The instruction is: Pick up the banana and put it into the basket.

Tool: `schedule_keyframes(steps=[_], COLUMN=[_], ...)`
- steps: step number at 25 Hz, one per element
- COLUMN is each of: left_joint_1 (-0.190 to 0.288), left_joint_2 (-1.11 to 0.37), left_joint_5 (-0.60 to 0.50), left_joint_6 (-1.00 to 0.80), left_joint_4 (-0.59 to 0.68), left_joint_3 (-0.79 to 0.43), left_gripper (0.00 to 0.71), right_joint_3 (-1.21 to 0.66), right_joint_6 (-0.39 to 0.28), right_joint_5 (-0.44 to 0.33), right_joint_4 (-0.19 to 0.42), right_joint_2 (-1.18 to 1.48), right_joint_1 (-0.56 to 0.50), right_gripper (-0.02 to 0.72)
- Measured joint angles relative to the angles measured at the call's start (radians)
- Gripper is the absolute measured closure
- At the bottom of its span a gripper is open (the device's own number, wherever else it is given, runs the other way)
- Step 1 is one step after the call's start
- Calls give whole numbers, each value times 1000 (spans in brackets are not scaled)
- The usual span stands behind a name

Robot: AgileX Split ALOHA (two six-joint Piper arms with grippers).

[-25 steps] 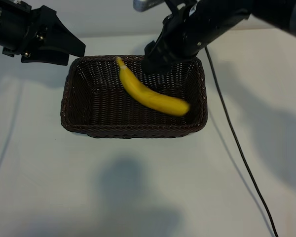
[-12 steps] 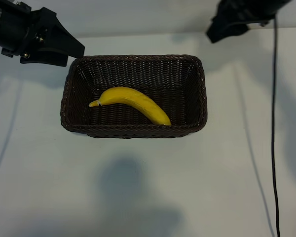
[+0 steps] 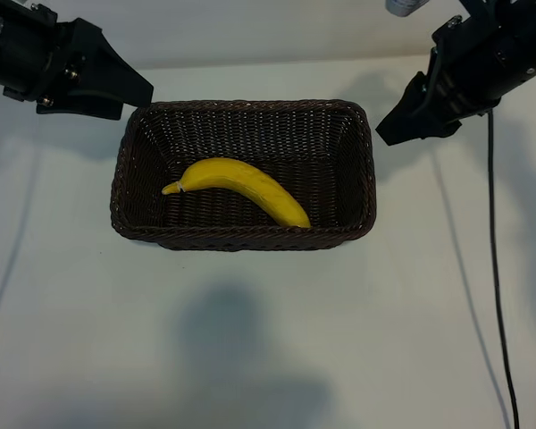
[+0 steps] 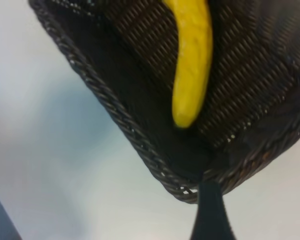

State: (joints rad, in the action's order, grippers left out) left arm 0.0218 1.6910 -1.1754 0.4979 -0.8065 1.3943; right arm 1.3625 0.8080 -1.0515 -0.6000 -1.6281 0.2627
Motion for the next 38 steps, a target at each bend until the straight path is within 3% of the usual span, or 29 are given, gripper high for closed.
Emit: schedule_keyframes(steps=[7,38], left_joint_1=[0,0], left_joint_2=[0,0], left_joint_5=[0,0], left_joint_6=[42,73], left_joint_4=[6,30], left_joint_3=[0,0], left_gripper=[137,137], right_joint_3=[0,0], right_joint_6=[26,26], right_joint_5=[15,29], right_joint_4=[-34,-47], right_joint_2=[19,21], right_joint_1=[0,0], right_gripper=[216,216])
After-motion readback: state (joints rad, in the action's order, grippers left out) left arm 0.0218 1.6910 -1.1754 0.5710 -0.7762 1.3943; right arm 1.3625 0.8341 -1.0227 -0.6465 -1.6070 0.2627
